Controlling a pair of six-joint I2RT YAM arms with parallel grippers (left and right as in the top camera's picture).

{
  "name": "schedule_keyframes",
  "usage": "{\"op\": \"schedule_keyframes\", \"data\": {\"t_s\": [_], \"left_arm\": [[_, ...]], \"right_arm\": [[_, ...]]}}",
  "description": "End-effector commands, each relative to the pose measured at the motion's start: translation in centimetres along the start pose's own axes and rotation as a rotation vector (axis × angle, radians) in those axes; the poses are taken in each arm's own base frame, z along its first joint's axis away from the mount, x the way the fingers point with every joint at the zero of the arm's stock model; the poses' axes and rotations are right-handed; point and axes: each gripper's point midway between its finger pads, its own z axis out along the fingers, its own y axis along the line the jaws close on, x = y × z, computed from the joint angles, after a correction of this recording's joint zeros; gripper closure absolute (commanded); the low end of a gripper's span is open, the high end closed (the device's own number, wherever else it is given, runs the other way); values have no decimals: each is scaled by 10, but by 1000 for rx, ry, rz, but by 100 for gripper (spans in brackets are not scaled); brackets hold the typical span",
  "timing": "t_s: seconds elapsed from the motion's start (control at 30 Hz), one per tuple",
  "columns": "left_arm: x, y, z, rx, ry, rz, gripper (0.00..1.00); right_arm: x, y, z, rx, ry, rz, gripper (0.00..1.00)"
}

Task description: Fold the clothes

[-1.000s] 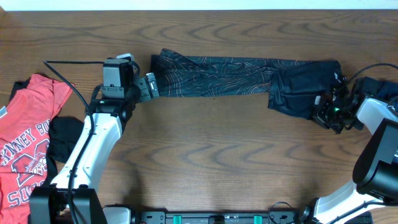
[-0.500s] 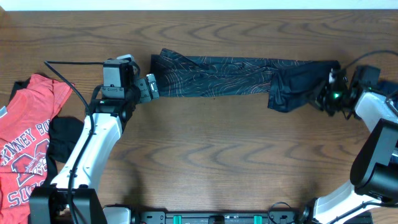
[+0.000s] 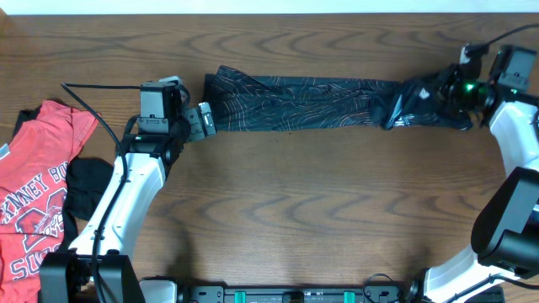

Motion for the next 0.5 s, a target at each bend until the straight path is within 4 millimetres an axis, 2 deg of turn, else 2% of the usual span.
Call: {"op": "schedule_keyframes", "data": {"t_s": [0.0, 0.1, 0.3, 0.47], "left_arm": [[-3, 1, -1, -3, -2, 6, 2], [-3, 1, -1, -3, -2, 6, 2], [-3, 1, -1, -2, -5, 6, 2], [-4, 1, -1, -1, -7, 6, 2]], "right_arm": [[-12, 18, -10, -11, -41, 30, 99], [-11, 6, -9, 50, -47, 63, 99], [-2, -36, -7, 257, -54, 113, 99], [3, -73, 3, 380, -44, 151, 99]]}}
